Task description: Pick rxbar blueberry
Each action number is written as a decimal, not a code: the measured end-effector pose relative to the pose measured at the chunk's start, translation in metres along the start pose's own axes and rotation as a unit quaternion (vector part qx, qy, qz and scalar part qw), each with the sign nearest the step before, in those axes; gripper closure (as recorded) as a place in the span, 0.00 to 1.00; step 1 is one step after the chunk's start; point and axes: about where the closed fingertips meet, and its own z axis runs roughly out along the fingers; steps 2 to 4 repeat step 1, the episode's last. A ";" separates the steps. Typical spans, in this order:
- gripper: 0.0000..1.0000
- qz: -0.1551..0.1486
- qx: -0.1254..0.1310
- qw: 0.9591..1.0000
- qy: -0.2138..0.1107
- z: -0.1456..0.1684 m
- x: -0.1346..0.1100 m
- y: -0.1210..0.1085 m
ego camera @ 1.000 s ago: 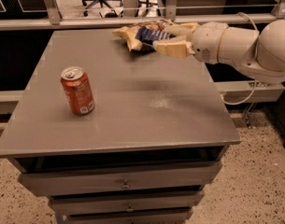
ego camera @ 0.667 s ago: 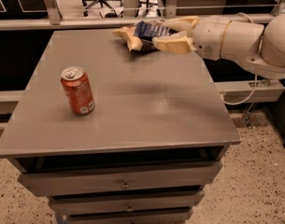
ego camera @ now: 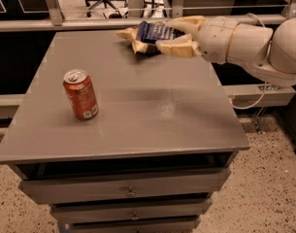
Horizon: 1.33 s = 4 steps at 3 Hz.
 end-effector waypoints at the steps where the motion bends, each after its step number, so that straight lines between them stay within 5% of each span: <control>1: 1.00 0.000 0.000 1.000 0.000 0.000 0.000 0.000; 4: 1.00 0.000 0.000 1.000 0.000 0.000 0.000 0.000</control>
Offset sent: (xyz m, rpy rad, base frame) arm 0.0000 0.0000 0.0000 0.0000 0.0000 0.0000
